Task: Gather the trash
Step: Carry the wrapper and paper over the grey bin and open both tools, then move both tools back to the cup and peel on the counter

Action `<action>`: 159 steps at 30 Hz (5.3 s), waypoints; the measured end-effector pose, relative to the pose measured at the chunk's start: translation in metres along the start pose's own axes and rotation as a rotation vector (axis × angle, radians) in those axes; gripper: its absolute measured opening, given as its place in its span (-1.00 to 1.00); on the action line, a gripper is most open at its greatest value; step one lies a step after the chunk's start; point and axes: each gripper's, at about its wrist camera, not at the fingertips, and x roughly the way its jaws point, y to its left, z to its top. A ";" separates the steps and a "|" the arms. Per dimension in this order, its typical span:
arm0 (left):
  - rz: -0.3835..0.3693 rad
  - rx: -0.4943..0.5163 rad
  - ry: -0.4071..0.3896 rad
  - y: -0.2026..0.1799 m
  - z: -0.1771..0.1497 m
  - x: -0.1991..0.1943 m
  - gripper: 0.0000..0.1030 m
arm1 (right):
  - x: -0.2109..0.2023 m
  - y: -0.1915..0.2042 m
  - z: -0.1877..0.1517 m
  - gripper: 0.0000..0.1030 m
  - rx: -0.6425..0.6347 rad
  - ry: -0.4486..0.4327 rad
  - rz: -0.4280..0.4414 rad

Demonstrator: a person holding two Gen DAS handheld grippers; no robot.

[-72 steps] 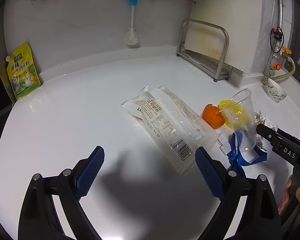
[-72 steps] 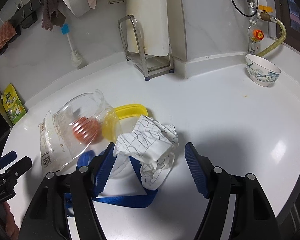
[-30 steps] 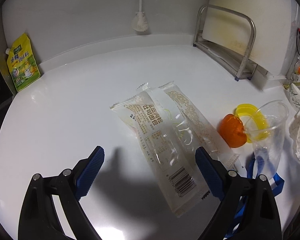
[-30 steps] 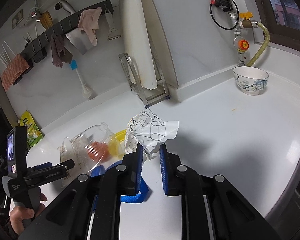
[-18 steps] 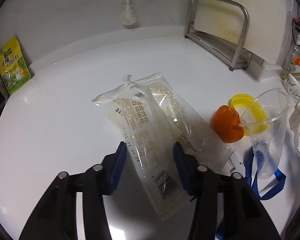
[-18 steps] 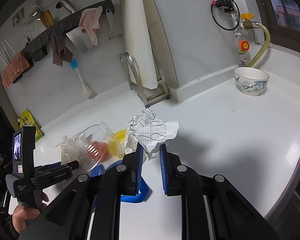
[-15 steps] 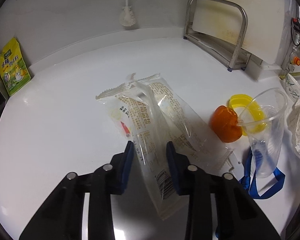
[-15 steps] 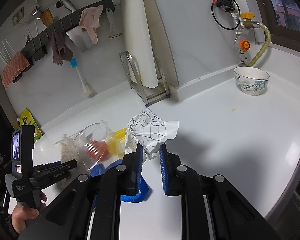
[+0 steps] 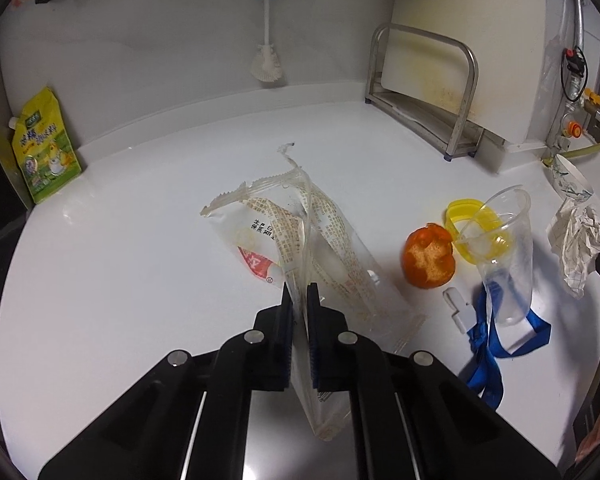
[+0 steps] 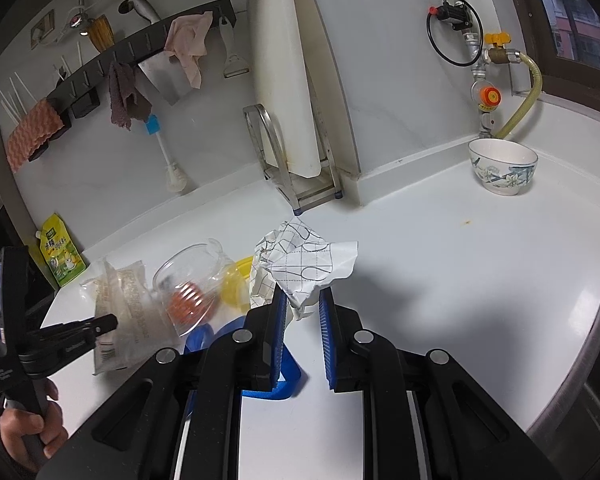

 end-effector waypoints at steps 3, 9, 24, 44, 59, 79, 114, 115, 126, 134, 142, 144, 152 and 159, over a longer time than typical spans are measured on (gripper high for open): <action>0.007 0.011 -0.024 0.010 -0.006 -0.018 -0.87 | -0.007 0.008 -0.003 -0.69 -0.015 -0.010 0.004; 0.000 0.025 -0.055 0.023 -0.022 -0.051 -0.87 | -0.031 0.024 -0.019 -0.69 -0.036 -0.020 0.000; -0.092 0.107 -0.095 0.018 -0.103 -0.144 -0.87 | -0.156 0.057 -0.099 -0.69 0.038 -0.045 -0.040; -0.209 0.220 -0.069 -0.007 -0.214 -0.216 -0.86 | -0.251 0.090 -0.201 -0.69 0.004 0.017 -0.088; -0.228 0.282 -0.027 -0.019 -0.256 -0.220 -0.86 | -0.258 0.100 -0.249 -0.69 -0.034 0.114 -0.071; -0.239 0.302 0.093 -0.022 -0.276 -0.185 -0.86 | -0.234 0.087 -0.273 -0.69 0.008 0.205 -0.084; -0.216 0.261 0.120 -0.017 -0.278 -0.174 0.11 | -0.231 0.077 -0.277 -0.15 0.044 0.209 -0.075; -0.216 0.260 0.119 -0.017 -0.278 -0.174 0.12 | -0.232 0.077 -0.277 -0.15 0.045 0.209 -0.074; -0.215 0.246 0.105 -0.012 -0.274 -0.180 0.19 | -0.237 0.080 -0.273 -0.15 0.043 0.192 -0.068; -0.209 0.218 0.069 -0.003 -0.258 -0.185 0.33 | -0.241 0.084 -0.260 -0.12 0.038 0.175 -0.064; -0.208 0.179 0.031 0.007 -0.231 -0.184 0.41 | -0.240 0.090 -0.237 -0.07 0.017 0.147 -0.061; -0.207 0.172 0.014 0.009 -0.221 -0.184 0.44 | -0.238 0.092 -0.225 -0.06 0.005 0.133 -0.060; -0.181 0.124 -0.065 0.024 -0.171 -0.179 0.57 | -0.217 0.091 -0.182 0.00 -0.034 0.100 -0.041; -0.152 0.089 -0.118 0.035 -0.125 -0.165 0.71 | -0.173 0.087 -0.133 0.21 -0.053 0.090 -0.013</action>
